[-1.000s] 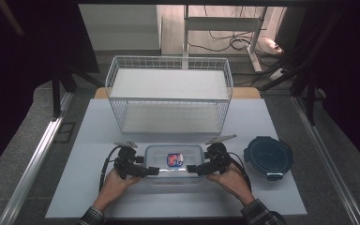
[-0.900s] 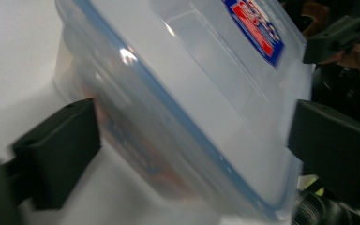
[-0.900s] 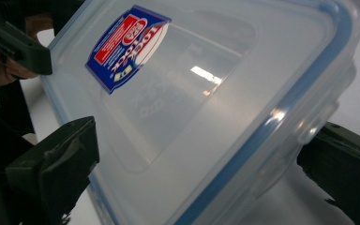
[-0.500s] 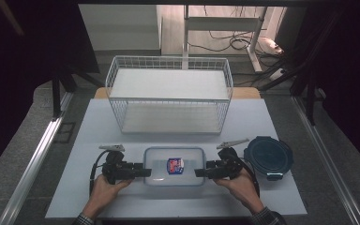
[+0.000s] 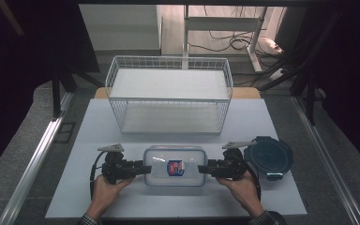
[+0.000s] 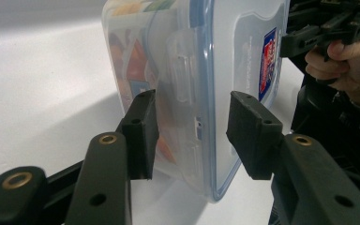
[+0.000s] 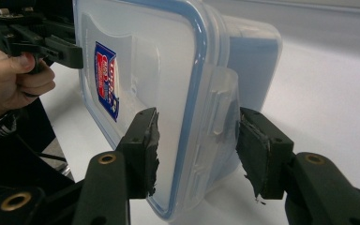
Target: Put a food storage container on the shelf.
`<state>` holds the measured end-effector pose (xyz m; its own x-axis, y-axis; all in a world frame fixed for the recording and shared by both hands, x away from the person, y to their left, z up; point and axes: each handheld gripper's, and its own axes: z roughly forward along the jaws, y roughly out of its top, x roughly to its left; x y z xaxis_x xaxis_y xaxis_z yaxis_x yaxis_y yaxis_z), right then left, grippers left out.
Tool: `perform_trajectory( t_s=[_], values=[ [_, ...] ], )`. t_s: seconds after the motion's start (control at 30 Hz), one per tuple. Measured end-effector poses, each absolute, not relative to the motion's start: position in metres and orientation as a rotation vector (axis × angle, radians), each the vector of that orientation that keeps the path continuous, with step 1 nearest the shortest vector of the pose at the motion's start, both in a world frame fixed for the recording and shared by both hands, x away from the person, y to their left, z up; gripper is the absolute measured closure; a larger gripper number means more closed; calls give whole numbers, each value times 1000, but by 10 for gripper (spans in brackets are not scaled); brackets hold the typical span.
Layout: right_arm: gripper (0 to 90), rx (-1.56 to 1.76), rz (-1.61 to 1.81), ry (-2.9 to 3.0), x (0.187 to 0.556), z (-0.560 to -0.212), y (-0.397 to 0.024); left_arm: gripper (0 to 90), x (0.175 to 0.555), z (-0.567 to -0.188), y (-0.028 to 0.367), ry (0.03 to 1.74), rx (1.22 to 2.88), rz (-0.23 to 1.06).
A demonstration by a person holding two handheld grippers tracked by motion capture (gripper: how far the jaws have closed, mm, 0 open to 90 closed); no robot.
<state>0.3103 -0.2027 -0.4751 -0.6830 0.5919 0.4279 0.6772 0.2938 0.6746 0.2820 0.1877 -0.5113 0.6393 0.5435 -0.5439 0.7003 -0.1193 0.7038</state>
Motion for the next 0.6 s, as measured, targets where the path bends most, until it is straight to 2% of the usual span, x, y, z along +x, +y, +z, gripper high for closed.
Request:
perform_trajectory(
  t_s=[0.6],
  values=[
    [499,-1146,-1446,-2478,323,-451,-196,536,290,-482,195,989,1741,-104]
  ],
)
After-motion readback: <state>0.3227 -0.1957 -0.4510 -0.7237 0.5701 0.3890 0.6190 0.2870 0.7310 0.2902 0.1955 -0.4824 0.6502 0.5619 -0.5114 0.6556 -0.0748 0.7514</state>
